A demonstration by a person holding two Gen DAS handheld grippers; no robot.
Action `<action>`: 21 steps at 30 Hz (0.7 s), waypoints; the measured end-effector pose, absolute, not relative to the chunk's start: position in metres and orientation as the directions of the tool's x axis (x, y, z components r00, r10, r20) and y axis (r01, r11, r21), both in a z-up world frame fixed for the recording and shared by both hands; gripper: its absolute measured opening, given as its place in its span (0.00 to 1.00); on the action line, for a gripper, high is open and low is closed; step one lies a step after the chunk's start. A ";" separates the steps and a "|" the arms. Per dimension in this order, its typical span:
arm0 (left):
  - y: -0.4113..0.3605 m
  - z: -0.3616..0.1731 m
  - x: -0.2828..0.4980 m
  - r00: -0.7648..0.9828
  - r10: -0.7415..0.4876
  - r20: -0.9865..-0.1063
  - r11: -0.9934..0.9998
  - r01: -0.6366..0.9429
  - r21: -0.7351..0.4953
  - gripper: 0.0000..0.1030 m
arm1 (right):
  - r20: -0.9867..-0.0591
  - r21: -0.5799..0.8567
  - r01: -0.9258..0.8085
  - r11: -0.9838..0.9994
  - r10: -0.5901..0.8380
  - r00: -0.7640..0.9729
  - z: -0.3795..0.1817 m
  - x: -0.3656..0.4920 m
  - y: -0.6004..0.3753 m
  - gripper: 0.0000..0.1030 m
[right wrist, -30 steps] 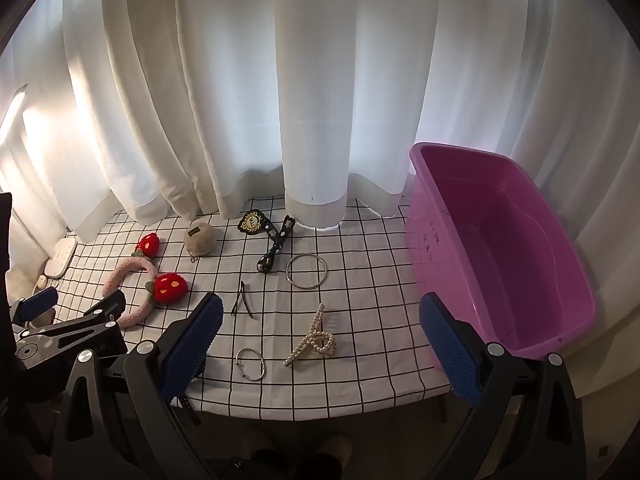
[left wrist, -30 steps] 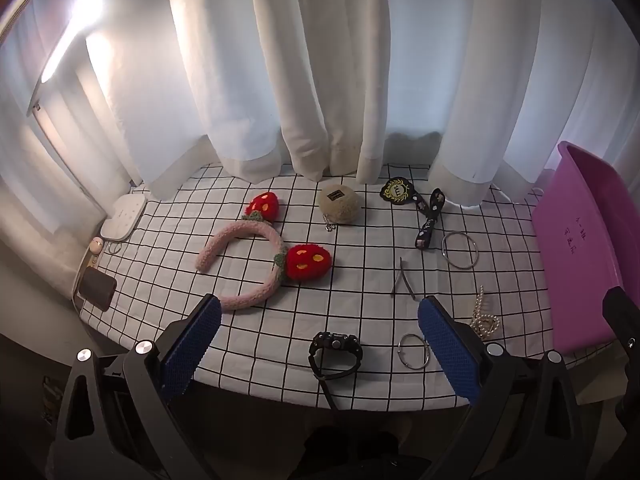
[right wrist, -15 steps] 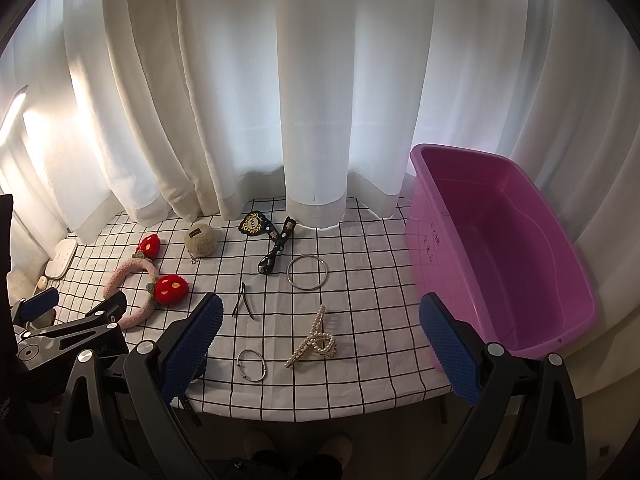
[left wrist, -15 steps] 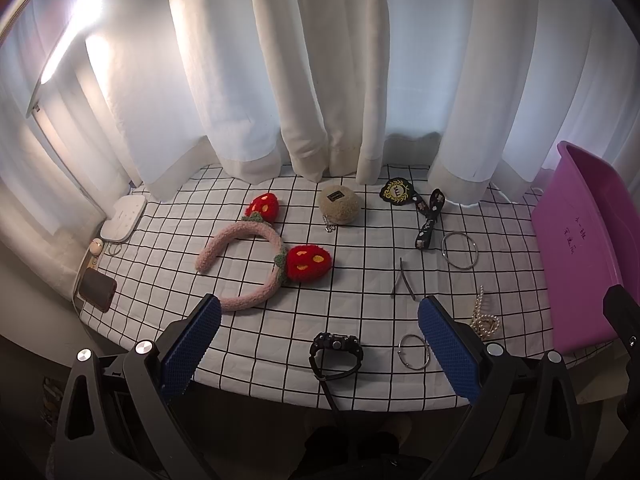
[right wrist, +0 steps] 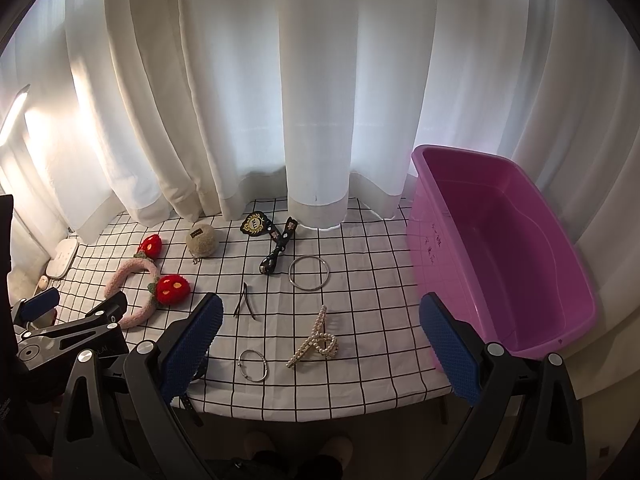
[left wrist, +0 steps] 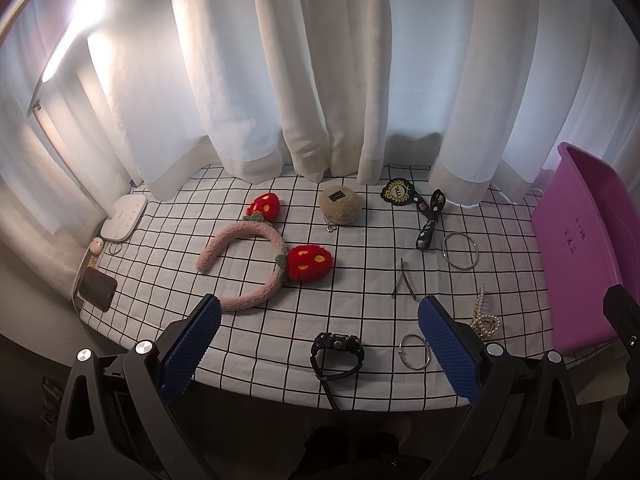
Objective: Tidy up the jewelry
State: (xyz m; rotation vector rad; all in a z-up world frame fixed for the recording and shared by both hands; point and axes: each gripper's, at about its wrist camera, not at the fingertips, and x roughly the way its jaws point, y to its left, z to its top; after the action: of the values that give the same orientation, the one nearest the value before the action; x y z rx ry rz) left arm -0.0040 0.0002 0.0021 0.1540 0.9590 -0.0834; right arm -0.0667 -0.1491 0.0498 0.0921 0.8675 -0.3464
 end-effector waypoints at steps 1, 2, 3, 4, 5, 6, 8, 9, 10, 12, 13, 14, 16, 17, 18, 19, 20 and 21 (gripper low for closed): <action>0.000 0.002 -0.004 0.572 -0.002 -0.820 0.986 0.139 0.094 0.94 | -0.760 -0.061 0.335 0.940 -0.261 0.595 0.050 -0.066 -0.148 0.91; 0.000 0.002 -0.004 0.573 -0.002 -0.820 0.986 0.139 0.095 0.94 | -0.760 -0.060 0.335 0.940 -0.261 0.595 0.050 -0.066 -0.149 0.91; 0.001 0.001 -0.003 0.572 -0.004 -0.820 0.986 0.141 0.094 0.94 | -0.760 -0.060 0.335 0.940 -0.261 0.595 0.050 -0.066 -0.149 0.91; 0.001 0.001 -0.003 0.573 -0.003 -0.820 0.986 0.140 0.094 0.94 | -0.760 -0.061 0.335 0.940 -0.261 0.595 0.050 -0.066 -0.148 0.91; 0.001 0.001 -0.003 0.573 -0.003 -0.820 0.986 0.140 0.094 0.94 | -0.759 -0.061 0.335 0.940 -0.261 0.596 0.050 -0.066 -0.148 0.91; 0.001 0.001 -0.003 0.573 -0.003 -0.819 0.986 0.140 0.094 0.94 | -0.759 -0.061 0.335 0.940 -0.261 0.596 0.050 -0.066 -0.148 0.91; 0.001 0.001 -0.003 0.573 -0.003 -0.820 0.986 0.140 0.094 0.94 | -0.758 -0.062 0.334 0.941 -0.262 0.598 0.051 -0.066 -0.147 0.91; 0.001 0.001 -0.003 0.573 -0.003 -0.819 0.986 0.140 0.094 0.94 | -0.757 -0.062 0.334 0.940 -0.263 0.598 0.051 -0.066 -0.147 0.91; 0.001 0.001 -0.003 0.574 -0.003 -0.819 0.986 0.140 0.094 0.94 | -0.757 -0.062 0.334 0.940 -0.263 0.598 0.052 -0.065 -0.147 0.91; 0.001 0.002 -0.003 0.574 -0.003 -0.819 0.986 0.139 0.094 0.94 | -0.757 -0.062 0.335 0.940 -0.263 0.598 0.052 -0.065 -0.147 0.91; 0.001 0.001 0.000 0.573 -0.004 -0.819 0.986 0.140 0.094 0.94 | -0.756 -0.062 0.334 0.940 -0.263 0.599 0.052 -0.066 -0.147 0.91; 0.001 0.001 0.000 0.573 -0.002 -0.819 0.986 0.140 0.095 0.94 | -0.756 -0.063 0.334 0.941 -0.263 0.599 0.052 -0.066 -0.148 0.91; 0.002 0.002 0.001 0.574 -0.002 -0.819 0.986 0.139 0.095 0.94 | -0.756 -0.063 0.333 0.941 -0.263 0.600 0.052 -0.065 -0.147 0.91; 0.002 0.002 0.002 0.574 -0.001 -0.819 0.986 0.139 0.095 0.94 | -0.756 -0.063 0.334 0.940 -0.263 0.600 0.052 -0.066 -0.147 0.91; 0.002 0.002 0.001 0.574 -0.003 -0.819 0.986 0.140 0.095 0.94 | -0.756 -0.062 0.334 0.941 -0.263 0.600 0.052 -0.066 -0.147 0.91; 0.002 0.002 0.002 0.574 -0.003 -0.819 0.986 0.139 0.095 0.94 | -0.756 -0.062 0.334 0.941 -0.262 0.600 0.051 -0.066 -0.147 0.91; 0.002 0.002 0.002 0.574 -0.002 -0.819 0.986 0.139 0.095 0.94 | -0.756 -0.061 0.334 0.941 -0.262 0.600 0.050 -0.067 -0.148 0.91; 0.003 0.002 0.003 0.573 -0.002 -0.820 0.986 0.138 0.094 0.94 | -0.756 -0.061 0.334 0.941 -0.262 0.600 0.050 -0.067 -0.148 0.91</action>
State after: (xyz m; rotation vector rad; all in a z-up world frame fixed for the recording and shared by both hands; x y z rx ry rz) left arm 0.0031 0.0026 0.0017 0.1542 0.9582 -0.0824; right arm -0.0668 -0.1481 0.0503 0.0900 0.8604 -0.3459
